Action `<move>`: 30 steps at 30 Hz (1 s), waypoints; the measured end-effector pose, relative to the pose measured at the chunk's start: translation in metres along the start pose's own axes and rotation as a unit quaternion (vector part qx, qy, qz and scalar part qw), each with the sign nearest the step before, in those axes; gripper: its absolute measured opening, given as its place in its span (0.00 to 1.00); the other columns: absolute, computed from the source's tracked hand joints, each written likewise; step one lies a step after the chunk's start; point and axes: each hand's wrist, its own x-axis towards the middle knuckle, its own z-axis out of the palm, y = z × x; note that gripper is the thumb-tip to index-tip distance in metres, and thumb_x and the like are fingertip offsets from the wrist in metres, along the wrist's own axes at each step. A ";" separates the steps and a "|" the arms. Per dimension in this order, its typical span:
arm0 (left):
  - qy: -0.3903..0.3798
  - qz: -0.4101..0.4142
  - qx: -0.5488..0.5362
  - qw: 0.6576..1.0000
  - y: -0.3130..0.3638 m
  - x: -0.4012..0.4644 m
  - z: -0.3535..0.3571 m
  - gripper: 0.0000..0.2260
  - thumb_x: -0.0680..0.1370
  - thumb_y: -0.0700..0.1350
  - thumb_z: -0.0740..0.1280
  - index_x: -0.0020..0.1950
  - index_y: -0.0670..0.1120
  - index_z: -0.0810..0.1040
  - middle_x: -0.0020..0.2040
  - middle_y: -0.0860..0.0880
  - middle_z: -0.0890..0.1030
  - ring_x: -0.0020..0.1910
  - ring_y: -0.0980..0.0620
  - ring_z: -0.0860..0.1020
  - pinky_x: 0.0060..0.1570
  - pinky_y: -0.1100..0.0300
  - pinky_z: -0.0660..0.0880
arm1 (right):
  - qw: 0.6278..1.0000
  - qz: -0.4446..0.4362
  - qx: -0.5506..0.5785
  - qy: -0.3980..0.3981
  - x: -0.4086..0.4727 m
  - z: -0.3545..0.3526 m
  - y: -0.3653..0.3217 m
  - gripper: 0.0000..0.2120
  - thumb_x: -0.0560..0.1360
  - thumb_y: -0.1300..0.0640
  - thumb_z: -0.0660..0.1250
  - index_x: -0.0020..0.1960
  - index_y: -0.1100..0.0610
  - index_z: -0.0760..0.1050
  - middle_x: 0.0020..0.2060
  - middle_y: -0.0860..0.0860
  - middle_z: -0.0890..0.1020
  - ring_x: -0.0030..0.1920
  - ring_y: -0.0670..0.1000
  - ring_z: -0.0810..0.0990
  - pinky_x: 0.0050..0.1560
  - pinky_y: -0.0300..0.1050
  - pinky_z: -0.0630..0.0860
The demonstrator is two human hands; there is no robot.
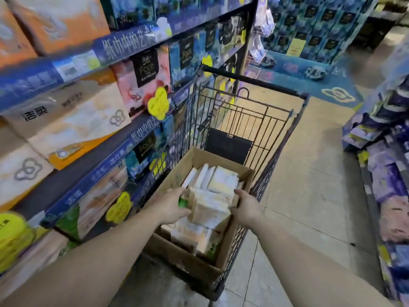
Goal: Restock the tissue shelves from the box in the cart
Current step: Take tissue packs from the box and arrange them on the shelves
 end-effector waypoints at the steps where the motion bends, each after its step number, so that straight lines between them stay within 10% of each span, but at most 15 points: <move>1: -0.005 -0.008 -0.007 1.000 0.004 0.011 0.004 0.34 0.75 0.56 0.70 0.76 0.52 0.58 0.74 0.46 0.64 0.69 0.45 0.68 0.62 0.55 0.70 | 1.000 -0.006 -0.004 -0.015 0.013 -0.003 0.005 0.30 0.76 0.58 0.66 0.75 0.49 0.59 0.68 0.57 0.71 0.56 0.57 0.78 0.47 0.41 0.73; 23: -0.130 -0.050 -0.030 0.990 -0.041 0.189 0.105 0.38 0.73 0.49 0.73 0.77 0.55 0.56 0.75 0.46 0.61 0.71 0.43 0.64 0.64 0.52 0.68 | 0.983 0.041 -0.131 -0.123 0.152 0.106 0.045 0.35 0.69 0.66 0.69 0.73 0.53 0.61 0.67 0.58 0.67 0.63 0.62 0.71 0.59 0.54 0.75; 30: -0.061 -0.066 -0.023 0.996 -0.044 0.192 0.121 0.22 0.69 0.50 0.73 0.58 0.53 0.67 0.60 0.47 0.67 0.59 0.44 0.67 0.56 0.51 0.70 | 0.956 0.044 -0.264 -0.117 0.149 0.116 0.042 0.27 0.70 0.57 0.71 0.66 0.55 0.67 0.63 0.56 0.69 0.63 0.60 0.68 0.58 0.52 0.71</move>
